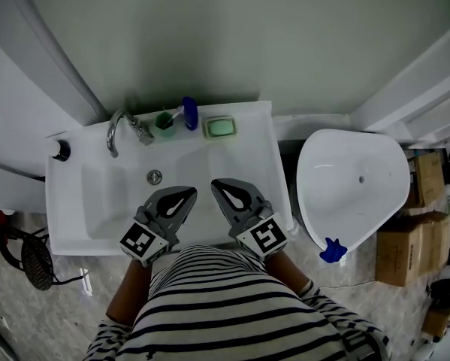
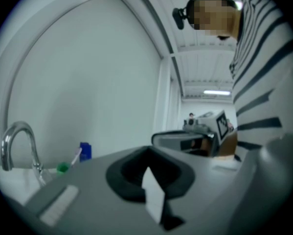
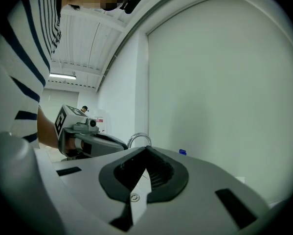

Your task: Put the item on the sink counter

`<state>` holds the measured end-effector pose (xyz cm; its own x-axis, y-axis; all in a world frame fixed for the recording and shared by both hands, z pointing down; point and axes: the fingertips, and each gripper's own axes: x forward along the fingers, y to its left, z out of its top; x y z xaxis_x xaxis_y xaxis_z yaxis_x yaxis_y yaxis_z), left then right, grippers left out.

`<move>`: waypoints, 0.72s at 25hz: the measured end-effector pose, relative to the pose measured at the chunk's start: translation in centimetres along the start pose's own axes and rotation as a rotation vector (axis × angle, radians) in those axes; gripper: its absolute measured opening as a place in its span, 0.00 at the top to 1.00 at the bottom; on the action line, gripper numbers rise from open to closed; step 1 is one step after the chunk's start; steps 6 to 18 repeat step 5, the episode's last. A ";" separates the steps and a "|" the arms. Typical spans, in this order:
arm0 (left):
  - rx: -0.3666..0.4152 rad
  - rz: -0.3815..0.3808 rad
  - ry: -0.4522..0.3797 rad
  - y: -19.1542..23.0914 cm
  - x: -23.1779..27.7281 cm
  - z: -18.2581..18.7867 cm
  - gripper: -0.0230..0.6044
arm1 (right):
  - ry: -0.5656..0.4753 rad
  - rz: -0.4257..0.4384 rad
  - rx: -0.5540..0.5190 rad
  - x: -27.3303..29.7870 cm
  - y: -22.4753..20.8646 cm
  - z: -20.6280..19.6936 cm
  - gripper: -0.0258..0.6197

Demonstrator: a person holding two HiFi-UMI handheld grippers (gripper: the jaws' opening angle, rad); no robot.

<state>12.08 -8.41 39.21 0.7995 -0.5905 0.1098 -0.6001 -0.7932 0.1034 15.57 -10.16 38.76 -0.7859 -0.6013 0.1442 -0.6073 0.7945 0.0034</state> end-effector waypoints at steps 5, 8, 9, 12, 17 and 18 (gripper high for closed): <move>-0.015 0.011 -0.004 0.3 -0.1 0.0 0.95 | -0.047 0.028 -0.007 0.7 0.7 1.3 0.95; -0.015 0.011 -0.004 0.3 -0.1 0.0 0.95 | -0.047 0.028 -0.007 0.7 0.7 1.3 0.95; -0.015 0.011 -0.004 0.3 -0.1 0.0 0.95 | -0.047 0.028 -0.007 0.7 0.7 1.3 0.95; -0.015 0.011 -0.004 0.3 -0.1 0.0 0.95 | -0.047 0.028 -0.007 0.7 0.7 1.3 0.95; -0.015 0.011 -0.004 0.3 -0.1 0.0 0.95 | -0.047 0.028 -0.007 0.7 0.7 1.3 0.95; -0.015 0.011 -0.004 0.3 -0.1 0.0 0.95 | -0.047 0.028 -0.007 0.7 0.7 1.3 0.95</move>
